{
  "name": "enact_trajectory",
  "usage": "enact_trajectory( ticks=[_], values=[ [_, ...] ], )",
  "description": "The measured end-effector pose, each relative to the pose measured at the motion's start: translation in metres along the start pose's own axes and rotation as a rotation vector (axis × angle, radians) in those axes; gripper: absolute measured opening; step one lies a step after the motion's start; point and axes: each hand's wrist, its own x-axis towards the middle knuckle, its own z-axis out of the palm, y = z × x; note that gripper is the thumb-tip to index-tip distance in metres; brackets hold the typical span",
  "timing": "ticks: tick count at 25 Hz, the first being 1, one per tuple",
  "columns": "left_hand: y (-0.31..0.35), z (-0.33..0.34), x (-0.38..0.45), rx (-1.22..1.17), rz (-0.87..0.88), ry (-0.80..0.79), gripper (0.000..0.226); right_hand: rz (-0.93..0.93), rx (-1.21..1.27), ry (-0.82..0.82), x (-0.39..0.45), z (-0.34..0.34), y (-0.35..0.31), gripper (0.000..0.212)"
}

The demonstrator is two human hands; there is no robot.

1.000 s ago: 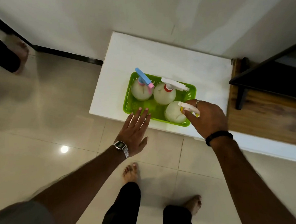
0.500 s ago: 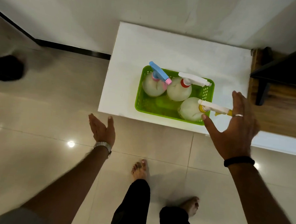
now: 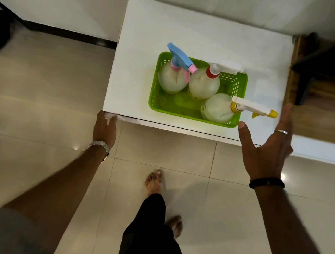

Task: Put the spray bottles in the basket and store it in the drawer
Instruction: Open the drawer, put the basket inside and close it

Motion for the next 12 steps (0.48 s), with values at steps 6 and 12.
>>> enact_trajectory(
  ticks=[6,12],
  values=[
    [-0.017,0.041,-0.095,0.861,0.657,-0.306,0.089,0.249,-0.369,-0.489,-0.079,0.051,0.04,0.079],
    [-0.003,0.098,-0.117,1.114,0.732,-0.401,0.092,-0.145,-0.663,-0.661,-0.099,0.081,0.069,0.094]
  ],
)
